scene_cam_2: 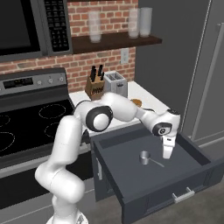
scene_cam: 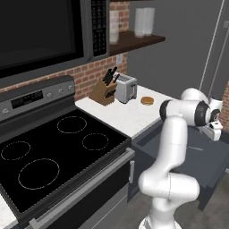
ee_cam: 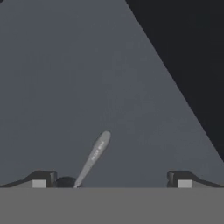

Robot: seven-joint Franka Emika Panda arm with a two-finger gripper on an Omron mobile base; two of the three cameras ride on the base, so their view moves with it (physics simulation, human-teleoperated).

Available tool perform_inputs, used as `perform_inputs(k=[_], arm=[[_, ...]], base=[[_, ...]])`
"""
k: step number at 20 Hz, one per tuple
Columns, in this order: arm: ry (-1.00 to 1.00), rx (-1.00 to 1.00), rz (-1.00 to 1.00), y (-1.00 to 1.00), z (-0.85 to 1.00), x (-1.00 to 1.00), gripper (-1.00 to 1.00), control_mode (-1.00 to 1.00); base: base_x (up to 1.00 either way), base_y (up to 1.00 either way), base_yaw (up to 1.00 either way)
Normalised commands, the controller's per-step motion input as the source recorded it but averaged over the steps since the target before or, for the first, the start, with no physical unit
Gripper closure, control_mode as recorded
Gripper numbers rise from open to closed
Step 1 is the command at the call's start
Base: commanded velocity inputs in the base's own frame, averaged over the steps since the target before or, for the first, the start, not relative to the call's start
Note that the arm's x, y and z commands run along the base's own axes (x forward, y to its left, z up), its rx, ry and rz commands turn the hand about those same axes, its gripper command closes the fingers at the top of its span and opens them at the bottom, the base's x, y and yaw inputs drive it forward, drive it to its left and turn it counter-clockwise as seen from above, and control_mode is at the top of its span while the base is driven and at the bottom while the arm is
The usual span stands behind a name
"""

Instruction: Pick the measuring cup from the drawer and place it on the counter.

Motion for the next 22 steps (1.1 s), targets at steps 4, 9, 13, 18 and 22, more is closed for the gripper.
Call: perform_inputs(k=[4,9,13,18,22], arm=[[0.13,0.00,0.00,-0.05,-0.60,0.00,-1.00,-1.00],[0.05,0.04,0.00,-0.01,-0.44,0.05,-1.00,-1.00],[0.00,0.08,-0.03,0.00,-0.35,0.10,-1.00,-1.00],[0.00,0.04,-0.03,0.00,-0.31,0.13,-1.00,-1.00],[0.00,0.00,-0.03,0.00,-0.26,0.00,-1.00,-1.00]], base=[[0.00,0.00,0.00],[0.00,0.00,0.00],[0.00,0.00,0.00],[0.00,0.00,0.00],[0.00,0.00,0.00]])
